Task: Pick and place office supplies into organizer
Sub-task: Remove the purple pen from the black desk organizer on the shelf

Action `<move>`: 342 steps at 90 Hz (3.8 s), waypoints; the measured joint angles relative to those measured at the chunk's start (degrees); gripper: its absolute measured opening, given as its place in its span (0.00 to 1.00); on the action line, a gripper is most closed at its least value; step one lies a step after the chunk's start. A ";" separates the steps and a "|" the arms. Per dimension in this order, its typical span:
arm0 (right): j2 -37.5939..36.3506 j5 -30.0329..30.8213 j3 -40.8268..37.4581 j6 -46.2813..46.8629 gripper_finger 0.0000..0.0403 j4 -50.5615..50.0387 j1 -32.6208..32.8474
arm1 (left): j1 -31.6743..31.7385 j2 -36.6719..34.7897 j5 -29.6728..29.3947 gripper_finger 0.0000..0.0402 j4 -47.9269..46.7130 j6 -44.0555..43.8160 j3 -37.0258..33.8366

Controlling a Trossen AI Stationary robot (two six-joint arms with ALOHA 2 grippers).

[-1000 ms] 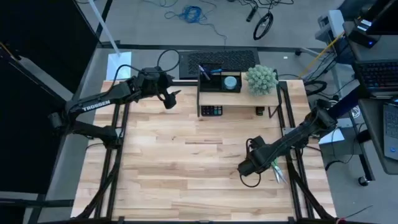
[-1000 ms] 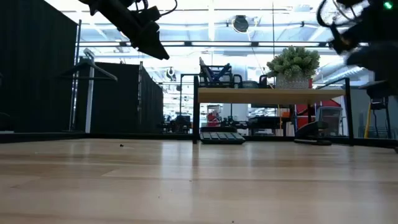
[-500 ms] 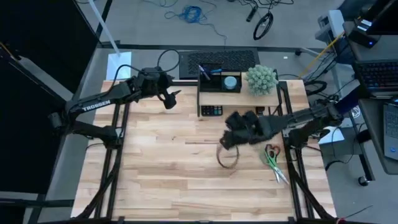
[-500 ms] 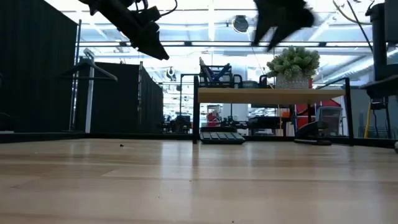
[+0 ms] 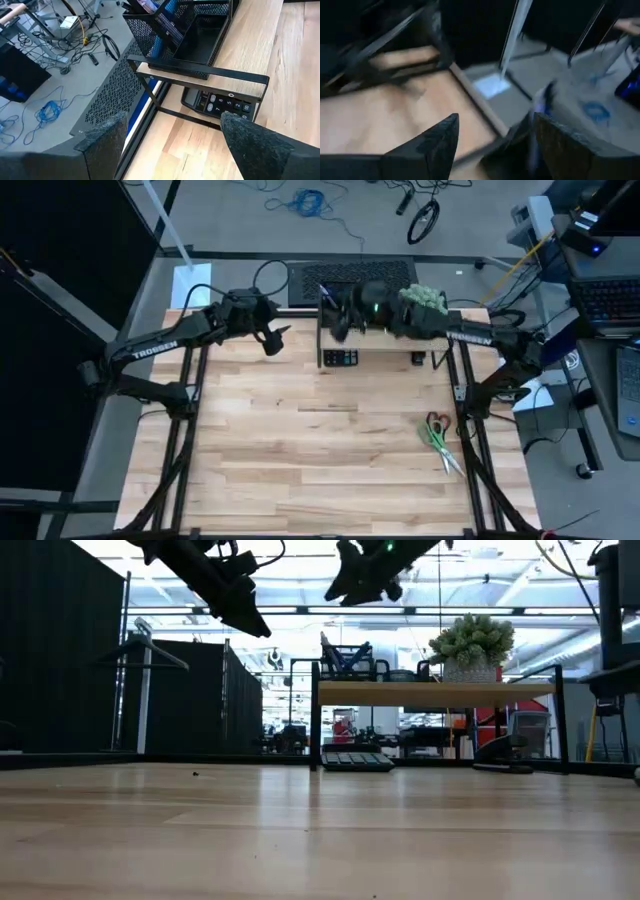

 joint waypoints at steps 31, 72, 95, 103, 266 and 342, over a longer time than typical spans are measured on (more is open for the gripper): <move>9.05 -6.72 -0.02 -2.77 0.59 7.85 -6.47 | 0.00 0.00 0.00 0.77 0.23 0.02 0.00; 10.15 -4.92 -0.02 -4.83 0.36 10.01 -6.86 | 0.00 0.00 -0.02 0.77 0.20 0.04 -0.02; 10.16 -4.77 -0.02 -4.83 0.10 10.05 -6.88 | 0.00 0.00 -0.03 0.77 0.19 0.04 -0.02; 10.16 -4.70 -0.02 -4.97 0.04 10.03 -6.90 | 0.00 0.00 -0.03 0.77 0.20 0.04 0.00; -15.88 0.73 -17.77 64.01 0.04 -54.36 24.22 | 0.00 0.00 -0.07 0.77 0.42 0.02 -0.02; -15.80 0.70 -46.40 97.48 0.20 -27.02 34.64 | 0.00 0.00 -0.04 0.77 0.55 0.00 0.00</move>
